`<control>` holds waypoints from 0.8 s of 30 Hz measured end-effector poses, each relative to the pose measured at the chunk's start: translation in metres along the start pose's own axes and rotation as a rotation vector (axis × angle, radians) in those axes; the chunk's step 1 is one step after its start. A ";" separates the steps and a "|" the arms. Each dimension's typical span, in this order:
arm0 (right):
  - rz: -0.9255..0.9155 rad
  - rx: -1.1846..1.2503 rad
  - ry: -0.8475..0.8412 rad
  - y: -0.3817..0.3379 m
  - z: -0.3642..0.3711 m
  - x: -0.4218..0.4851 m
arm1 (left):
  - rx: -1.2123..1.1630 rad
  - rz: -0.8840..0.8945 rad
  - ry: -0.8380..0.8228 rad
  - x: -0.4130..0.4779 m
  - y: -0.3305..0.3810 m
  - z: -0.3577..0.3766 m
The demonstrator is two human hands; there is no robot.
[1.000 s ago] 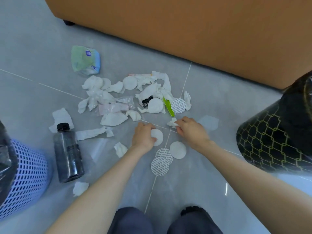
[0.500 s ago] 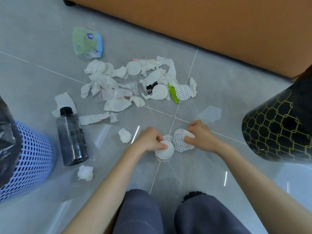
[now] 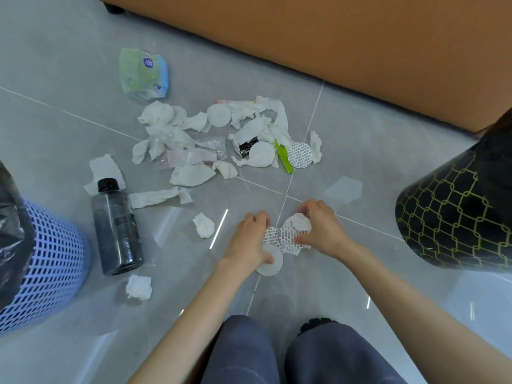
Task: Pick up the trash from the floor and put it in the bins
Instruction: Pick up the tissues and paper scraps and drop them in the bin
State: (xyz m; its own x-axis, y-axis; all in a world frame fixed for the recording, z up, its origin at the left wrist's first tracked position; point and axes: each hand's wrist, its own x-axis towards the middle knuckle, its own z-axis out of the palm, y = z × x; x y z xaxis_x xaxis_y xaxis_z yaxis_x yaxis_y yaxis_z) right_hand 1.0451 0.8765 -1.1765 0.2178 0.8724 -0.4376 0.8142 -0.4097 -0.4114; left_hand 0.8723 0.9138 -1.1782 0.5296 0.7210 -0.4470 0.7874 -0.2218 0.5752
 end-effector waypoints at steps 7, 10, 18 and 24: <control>0.077 0.037 -0.008 -0.002 -0.025 0.023 | 0.046 -0.036 -0.082 0.002 -0.006 0.001; 0.128 0.105 0.134 -0.010 -0.045 0.045 | -0.008 -0.049 -0.056 0.006 -0.007 -0.006; 0.194 0.133 0.126 -0.049 -0.058 0.098 | -0.383 -0.112 0.129 0.010 -0.026 -0.038; 0.166 0.179 0.174 -0.061 -0.041 0.100 | -0.661 -0.275 0.428 0.013 -0.055 -0.081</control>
State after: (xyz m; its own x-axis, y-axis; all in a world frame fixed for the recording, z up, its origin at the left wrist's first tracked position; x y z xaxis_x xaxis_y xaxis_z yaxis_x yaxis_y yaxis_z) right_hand 1.0391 0.9997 -1.1619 0.4417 0.8157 -0.3736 0.6551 -0.5777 -0.4869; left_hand 0.8101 0.9880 -1.1603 0.0749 0.9100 -0.4077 0.4529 0.3332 0.8269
